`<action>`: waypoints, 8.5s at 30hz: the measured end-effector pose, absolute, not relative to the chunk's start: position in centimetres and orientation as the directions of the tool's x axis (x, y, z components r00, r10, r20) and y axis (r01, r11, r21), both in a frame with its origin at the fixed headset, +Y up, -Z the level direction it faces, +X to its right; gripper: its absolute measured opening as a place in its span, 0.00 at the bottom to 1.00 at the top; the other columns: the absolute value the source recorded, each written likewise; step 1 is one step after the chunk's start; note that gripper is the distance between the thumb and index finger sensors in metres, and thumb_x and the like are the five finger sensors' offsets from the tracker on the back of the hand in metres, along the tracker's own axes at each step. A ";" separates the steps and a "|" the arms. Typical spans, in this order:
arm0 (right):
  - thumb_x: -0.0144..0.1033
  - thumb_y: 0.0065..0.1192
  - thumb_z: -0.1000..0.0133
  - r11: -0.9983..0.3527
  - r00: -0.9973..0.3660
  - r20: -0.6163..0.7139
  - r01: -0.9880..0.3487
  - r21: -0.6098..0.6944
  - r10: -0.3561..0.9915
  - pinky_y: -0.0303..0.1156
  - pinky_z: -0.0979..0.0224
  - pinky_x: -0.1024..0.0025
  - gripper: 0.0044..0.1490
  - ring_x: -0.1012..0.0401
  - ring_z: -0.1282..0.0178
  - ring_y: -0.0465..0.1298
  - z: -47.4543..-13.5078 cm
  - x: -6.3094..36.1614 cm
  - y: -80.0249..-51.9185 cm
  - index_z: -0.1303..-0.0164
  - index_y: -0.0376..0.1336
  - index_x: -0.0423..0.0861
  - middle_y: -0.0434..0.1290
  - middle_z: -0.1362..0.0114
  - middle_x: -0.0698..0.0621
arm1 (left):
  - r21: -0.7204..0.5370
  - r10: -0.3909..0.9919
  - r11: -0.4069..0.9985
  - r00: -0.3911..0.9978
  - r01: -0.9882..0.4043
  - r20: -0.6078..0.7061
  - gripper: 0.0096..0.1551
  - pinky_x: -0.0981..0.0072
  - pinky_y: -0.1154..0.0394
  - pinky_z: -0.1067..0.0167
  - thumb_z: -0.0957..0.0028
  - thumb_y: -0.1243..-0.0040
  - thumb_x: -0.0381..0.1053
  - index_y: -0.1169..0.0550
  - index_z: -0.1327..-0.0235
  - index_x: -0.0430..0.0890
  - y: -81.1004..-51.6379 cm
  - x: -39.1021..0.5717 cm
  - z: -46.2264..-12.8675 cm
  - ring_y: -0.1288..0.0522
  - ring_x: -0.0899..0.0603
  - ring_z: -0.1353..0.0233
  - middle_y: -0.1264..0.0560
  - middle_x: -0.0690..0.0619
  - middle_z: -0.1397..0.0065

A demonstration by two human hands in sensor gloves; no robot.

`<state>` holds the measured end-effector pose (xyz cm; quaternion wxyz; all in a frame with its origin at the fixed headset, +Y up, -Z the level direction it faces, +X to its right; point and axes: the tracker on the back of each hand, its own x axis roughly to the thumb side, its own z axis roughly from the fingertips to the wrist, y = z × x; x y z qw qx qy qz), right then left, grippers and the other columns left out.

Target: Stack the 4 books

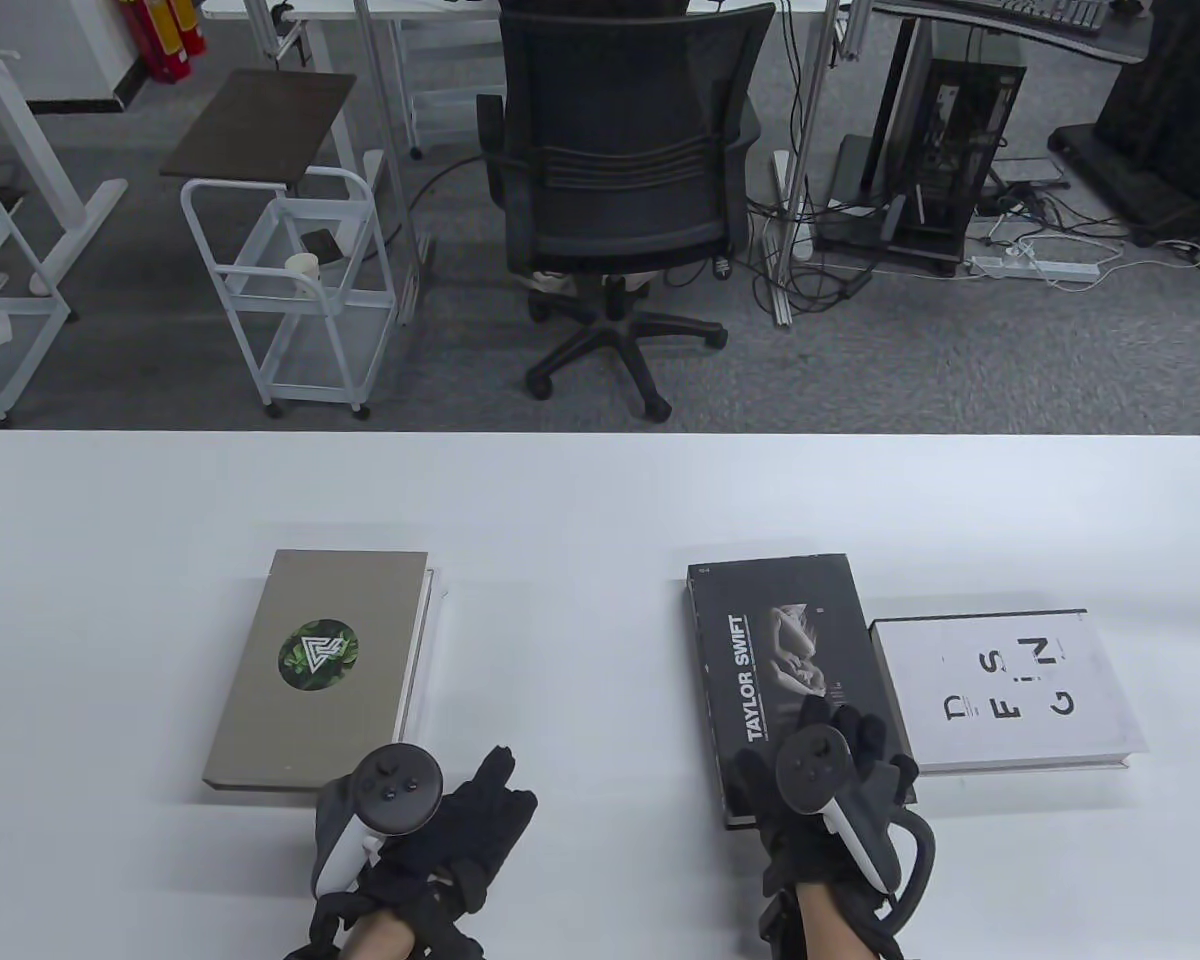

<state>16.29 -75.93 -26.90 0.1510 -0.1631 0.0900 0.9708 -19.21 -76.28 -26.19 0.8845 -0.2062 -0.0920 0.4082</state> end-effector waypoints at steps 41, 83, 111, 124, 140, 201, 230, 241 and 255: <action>0.62 0.47 0.34 -0.987 -0.988 0.114 -0.089 0.137 0.105 0.53 0.19 0.33 0.47 0.41 0.16 0.52 -25.6 5.7 -75.4 0.14 0.49 0.42 0.57 0.16 0.38 | -0.444 0.708 0.619 0.705 -0.648 -0.042 0.44 0.36 0.29 0.39 0.44 0.55 0.65 0.45 0.22 0.41 -76.3 -19.4 -26.3 0.21 0.35 0.38 0.33 0.37 0.28; 0.61 0.49 0.34 -0.970 -0.970 0.014 -0.244 0.002 0.244 0.74 0.40 0.61 0.48 0.43 0.36 0.73 -25.1 9.4 -72.5 0.15 0.51 0.38 0.66 0.23 0.34 | -0.469 0.647 0.654 0.760 -0.594 -0.060 0.45 0.37 0.29 0.40 0.44 0.55 0.66 0.45 0.22 0.40 -76.6 -19.0 -26.2 0.21 0.36 0.40 0.32 0.37 0.29; 0.58 0.56 0.34 -0.903 -0.943 -0.129 -0.331 0.273 0.307 0.78 0.48 0.62 0.51 0.48 0.49 0.80 -27.1 10.5 -75.3 0.17 0.49 0.31 0.78 0.38 0.42 | -0.479 0.535 0.741 0.845 -0.471 -0.003 0.44 0.45 0.20 0.62 0.46 0.54 0.68 0.30 0.33 0.34 -78.3 -16.3 -26.7 0.14 0.44 0.67 0.17 0.45 0.56; 0.60 0.47 0.32 -0.829 -0.864 -0.170 -0.503 0.243 0.474 0.78 0.50 0.61 0.51 0.45 0.52 0.80 -27.0 11.5 -75.9 0.17 0.47 0.31 0.79 0.40 0.38 | -0.454 0.559 0.752 0.827 -0.479 0.054 0.44 0.44 0.20 0.60 0.46 0.53 0.67 0.30 0.34 0.32 -78.1 -16.2 -26.6 0.13 0.43 0.65 0.16 0.42 0.53; 0.61 0.46 0.32 -0.803 -0.840 -0.188 -0.542 0.248 0.509 0.79 0.51 0.62 0.50 0.47 0.52 0.81 -27.1 11.8 -75.7 0.18 0.49 0.30 0.80 0.41 0.39 | -0.473 0.718 0.582 0.691 -0.662 -0.084 0.52 0.44 0.23 0.47 0.44 0.56 0.69 0.53 0.25 0.34 -78.0 -16.1 -26.2 0.17 0.45 0.57 0.28 0.42 0.38; 0.61 0.46 0.31 -0.780 -0.822 -0.175 -0.570 0.260 0.542 0.77 0.45 0.59 0.46 0.44 0.46 0.79 -27.6 12.7 -74.1 0.18 0.56 0.35 0.78 0.36 0.39 | 0.121 0.861 0.436 0.374 -0.892 -0.345 0.40 0.36 0.26 0.48 0.43 0.55 0.56 0.46 0.23 0.37 -66.9 -40.3 -25.6 0.18 0.37 0.59 0.30 0.32 0.35; 0.61 0.46 0.31 -0.779 -0.827 -0.174 -0.562 0.278 0.534 0.77 0.45 0.59 0.46 0.44 0.46 0.79 -27.6 12.5 -74.1 0.18 0.57 0.35 0.78 0.36 0.39 | 0.162 0.822 0.435 0.317 -0.886 -0.473 0.40 0.35 0.29 0.43 0.43 0.56 0.57 0.46 0.23 0.38 -70.5 -42.6 -25.5 0.19 0.34 0.49 0.32 0.35 0.30; 0.61 0.46 0.31 -0.783 -0.830 -0.155 -0.557 0.277 0.536 0.77 0.45 0.59 0.46 0.44 0.46 0.79 -27.6 12.3 -74.1 0.19 0.57 0.35 0.78 0.36 0.39 | 0.185 0.841 0.408 0.289 -0.894 -0.458 0.41 0.34 0.29 0.43 0.43 0.55 0.58 0.46 0.23 0.38 -69.3 -42.9 -23.8 0.19 0.34 0.47 0.35 0.34 0.29; 0.61 0.46 0.31 -0.791 -0.832 -0.128 -0.553 0.262 0.540 0.77 0.45 0.59 0.46 0.44 0.47 0.79 -27.6 12.1 -74.0 0.19 0.57 0.35 0.78 0.36 0.39 | 0.054 0.846 0.501 0.475 -0.864 -0.243 0.44 0.36 0.29 0.43 0.43 0.54 0.62 0.47 0.22 0.39 -63.7 -36.0 -23.6 0.20 0.35 0.46 0.43 0.33 0.24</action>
